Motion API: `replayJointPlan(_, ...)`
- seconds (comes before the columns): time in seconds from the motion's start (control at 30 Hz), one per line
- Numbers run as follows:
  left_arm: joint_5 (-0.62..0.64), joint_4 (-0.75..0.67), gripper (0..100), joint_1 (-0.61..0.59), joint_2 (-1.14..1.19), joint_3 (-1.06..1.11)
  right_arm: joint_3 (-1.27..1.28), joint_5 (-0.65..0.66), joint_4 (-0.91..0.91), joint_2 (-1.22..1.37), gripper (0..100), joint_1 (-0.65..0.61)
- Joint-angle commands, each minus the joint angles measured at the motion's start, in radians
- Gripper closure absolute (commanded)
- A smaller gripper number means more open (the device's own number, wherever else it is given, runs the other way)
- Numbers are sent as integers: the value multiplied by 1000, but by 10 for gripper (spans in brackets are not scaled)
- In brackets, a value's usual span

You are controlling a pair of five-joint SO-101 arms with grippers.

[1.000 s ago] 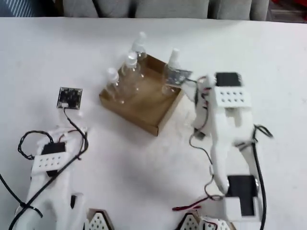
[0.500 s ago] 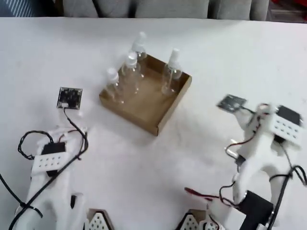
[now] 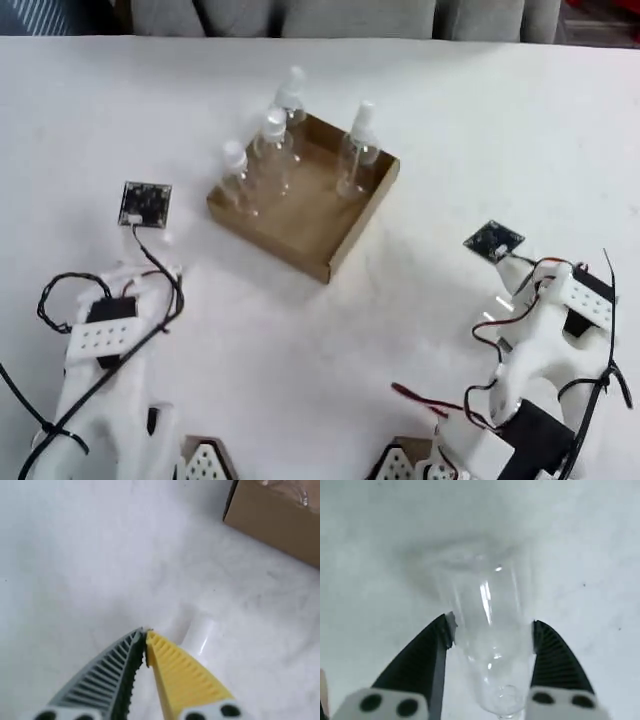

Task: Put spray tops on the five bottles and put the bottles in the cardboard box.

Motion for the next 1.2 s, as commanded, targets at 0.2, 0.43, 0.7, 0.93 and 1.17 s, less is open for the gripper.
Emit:
replayJointPlan(0.2,-3,-89,980,-4,1,-2,-37,-107,-2,-47,617,-4)
replayJointPlan(0.43,-3,-89,980,-4,1,0,-296,-270,320,-47,712,7)
replayJointPlan(0.7,-6,-89,980,-4,2,0,-520,-416,562,-47,964,140)
replayJointPlan(0.93,-8,-89,980,-4,5,0,-459,-427,568,-47,981,289)
replayJointPlan(1.17,-9,-89,980,-4,5,0,-288,-422,490,-48,981,453)
